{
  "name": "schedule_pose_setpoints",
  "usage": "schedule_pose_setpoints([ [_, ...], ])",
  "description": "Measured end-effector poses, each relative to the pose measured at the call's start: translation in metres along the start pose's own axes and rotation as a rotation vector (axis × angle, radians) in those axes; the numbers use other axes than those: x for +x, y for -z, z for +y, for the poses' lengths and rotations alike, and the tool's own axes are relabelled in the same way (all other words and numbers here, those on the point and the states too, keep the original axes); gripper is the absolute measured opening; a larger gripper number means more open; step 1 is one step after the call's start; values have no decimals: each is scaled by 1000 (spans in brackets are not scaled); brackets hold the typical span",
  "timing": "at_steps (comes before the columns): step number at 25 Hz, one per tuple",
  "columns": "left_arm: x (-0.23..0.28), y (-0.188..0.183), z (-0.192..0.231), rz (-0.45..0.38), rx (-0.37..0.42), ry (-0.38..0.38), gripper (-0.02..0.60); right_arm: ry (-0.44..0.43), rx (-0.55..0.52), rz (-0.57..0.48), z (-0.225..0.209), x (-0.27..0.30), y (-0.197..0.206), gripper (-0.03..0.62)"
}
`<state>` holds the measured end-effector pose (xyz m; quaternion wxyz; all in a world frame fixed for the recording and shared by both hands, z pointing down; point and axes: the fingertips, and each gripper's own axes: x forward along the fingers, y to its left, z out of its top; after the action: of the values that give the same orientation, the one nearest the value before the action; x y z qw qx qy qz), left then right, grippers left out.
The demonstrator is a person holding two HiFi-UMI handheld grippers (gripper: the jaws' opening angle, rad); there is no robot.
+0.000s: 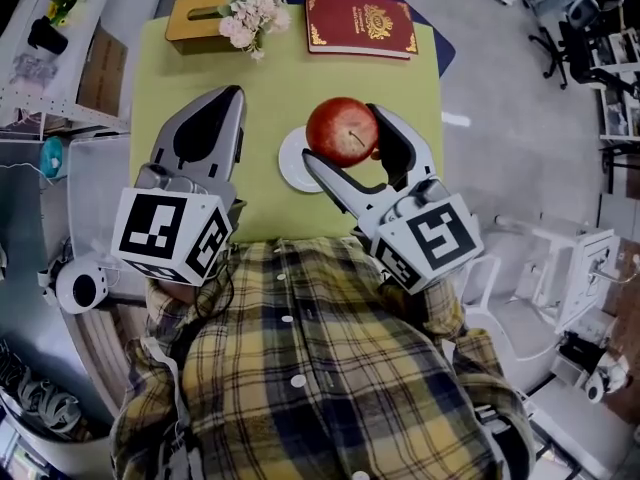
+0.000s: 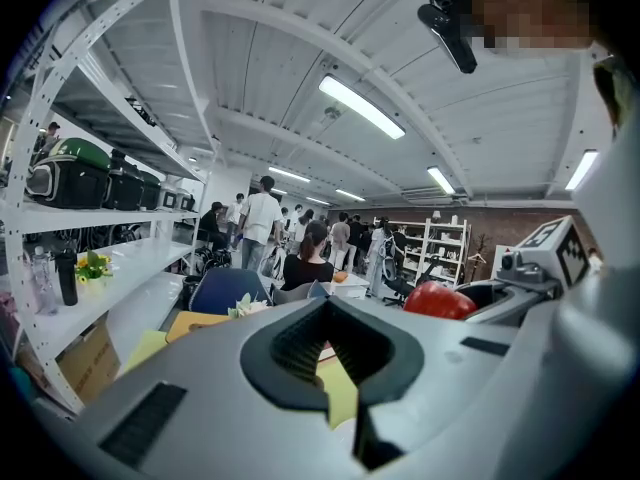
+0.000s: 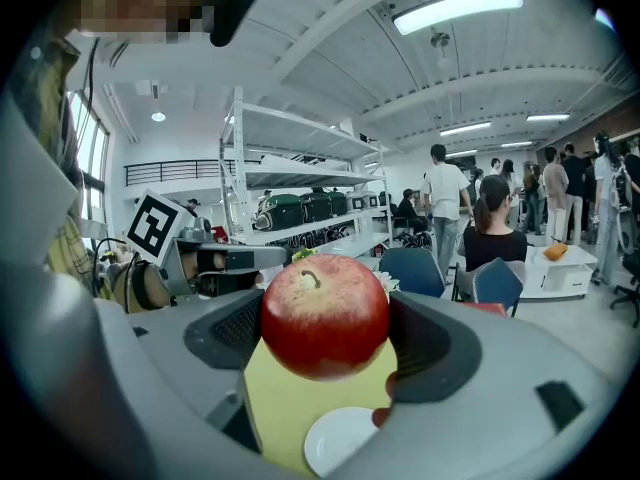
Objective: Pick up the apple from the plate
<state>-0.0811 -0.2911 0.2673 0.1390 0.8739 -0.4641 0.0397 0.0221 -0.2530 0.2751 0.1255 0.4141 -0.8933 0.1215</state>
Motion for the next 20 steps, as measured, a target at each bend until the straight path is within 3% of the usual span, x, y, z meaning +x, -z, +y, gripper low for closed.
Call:
schedule_pose_setpoints([
  [20, -3, 3, 3, 2, 2, -13, 5, 11, -15, 0, -1, 1, 5, 382],
])
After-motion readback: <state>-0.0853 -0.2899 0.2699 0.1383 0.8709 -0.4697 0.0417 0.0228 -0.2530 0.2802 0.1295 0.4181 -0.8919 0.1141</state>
